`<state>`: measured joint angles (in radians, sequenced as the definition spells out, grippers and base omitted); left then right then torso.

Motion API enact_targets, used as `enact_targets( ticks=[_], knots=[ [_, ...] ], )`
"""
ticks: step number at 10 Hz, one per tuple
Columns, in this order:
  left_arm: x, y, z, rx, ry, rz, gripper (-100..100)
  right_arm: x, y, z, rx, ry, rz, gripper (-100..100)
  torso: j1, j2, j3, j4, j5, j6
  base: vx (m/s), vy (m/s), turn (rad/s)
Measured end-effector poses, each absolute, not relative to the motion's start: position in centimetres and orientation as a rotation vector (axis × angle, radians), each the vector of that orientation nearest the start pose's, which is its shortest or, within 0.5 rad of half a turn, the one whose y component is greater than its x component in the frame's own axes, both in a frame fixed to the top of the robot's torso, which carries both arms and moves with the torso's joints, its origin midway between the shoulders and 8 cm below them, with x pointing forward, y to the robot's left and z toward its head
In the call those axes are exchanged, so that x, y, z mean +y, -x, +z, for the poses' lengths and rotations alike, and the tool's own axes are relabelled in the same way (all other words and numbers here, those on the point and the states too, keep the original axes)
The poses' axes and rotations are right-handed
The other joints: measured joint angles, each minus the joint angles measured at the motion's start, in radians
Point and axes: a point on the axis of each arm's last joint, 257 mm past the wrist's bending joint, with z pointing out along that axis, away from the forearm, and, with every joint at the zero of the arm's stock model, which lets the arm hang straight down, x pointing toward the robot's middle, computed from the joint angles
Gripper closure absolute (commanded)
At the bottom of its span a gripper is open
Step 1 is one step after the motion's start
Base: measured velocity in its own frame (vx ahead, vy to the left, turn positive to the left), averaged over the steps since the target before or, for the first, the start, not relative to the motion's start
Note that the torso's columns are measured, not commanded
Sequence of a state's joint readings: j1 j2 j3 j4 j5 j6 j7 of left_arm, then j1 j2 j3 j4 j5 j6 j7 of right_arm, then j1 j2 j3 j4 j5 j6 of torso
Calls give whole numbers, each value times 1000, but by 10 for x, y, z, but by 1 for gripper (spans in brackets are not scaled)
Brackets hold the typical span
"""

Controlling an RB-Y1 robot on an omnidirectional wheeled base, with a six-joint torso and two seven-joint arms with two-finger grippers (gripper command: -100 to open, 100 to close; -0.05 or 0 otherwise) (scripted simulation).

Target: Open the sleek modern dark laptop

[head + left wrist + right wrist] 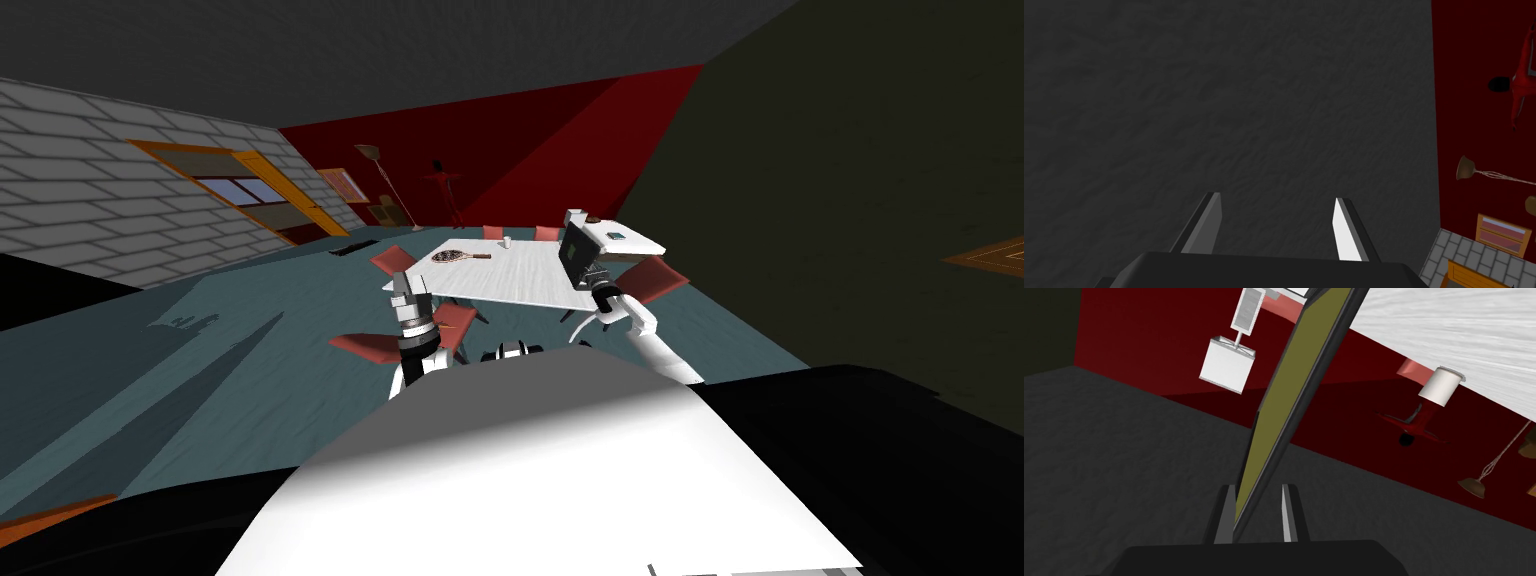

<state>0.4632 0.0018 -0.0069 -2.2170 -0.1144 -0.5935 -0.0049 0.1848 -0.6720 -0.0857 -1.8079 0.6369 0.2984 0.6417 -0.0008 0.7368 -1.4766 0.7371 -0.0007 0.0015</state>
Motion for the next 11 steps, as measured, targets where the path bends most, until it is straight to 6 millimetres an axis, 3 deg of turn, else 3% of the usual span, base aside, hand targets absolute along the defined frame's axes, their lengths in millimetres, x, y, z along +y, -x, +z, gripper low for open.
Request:
enact_targets(
  ticks=[7, 11],
  knots=[
    [256, -346, 24, 641, 529, -1266, 0, -463, -509, -163, 1570, -92, -269, 100, -11, -5, -3, -6, -6, 4, -24, -59, -40],
    [256, -346, 24, 642, 529, -1266, 0, -455, -521, -168, 1541, -180, -153, 100, -6, -6, -4, -7, -6, 0, -3, -45, -51]
  ],
)
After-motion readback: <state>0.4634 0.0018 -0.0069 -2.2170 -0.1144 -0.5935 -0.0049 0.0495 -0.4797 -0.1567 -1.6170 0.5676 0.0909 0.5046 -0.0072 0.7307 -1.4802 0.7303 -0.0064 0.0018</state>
